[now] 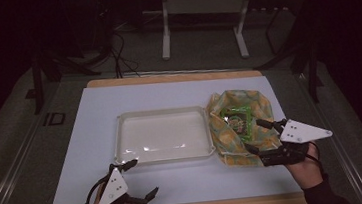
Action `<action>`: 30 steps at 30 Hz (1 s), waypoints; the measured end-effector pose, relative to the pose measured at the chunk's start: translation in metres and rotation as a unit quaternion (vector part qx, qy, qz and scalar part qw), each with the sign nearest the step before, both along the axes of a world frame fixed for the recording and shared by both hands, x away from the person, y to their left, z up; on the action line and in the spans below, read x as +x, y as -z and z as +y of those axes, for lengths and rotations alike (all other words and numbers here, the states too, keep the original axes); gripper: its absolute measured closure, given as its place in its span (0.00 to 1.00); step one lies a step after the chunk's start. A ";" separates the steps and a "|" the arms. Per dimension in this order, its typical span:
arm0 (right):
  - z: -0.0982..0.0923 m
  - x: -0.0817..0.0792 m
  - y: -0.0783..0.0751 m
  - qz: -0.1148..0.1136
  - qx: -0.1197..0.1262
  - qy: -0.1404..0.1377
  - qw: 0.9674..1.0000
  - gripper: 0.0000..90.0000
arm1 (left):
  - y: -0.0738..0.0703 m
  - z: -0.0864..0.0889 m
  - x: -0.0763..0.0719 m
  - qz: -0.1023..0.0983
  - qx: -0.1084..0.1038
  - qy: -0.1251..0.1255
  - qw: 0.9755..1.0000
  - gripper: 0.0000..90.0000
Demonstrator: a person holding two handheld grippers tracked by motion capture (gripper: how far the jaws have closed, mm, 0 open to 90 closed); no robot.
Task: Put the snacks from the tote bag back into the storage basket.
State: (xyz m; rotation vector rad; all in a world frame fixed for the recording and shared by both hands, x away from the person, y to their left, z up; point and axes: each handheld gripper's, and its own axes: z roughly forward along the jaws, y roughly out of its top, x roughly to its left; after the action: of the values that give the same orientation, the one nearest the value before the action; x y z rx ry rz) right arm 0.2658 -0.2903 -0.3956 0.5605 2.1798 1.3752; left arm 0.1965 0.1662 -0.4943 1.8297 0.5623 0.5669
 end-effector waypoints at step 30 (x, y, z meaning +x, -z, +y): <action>-0.013 0.041 -0.034 0.015 0.061 0.121 0.991 0.11 | 0.000 -0.001 0.000 -0.001 0.002 0.001 1.000 0.01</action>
State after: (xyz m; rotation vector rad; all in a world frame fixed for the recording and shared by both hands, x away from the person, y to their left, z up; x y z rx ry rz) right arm 0.3066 -0.3036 -0.3620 0.8660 1.9827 1.3802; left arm 0.1963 0.1648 -0.4945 1.8341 0.5591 0.5687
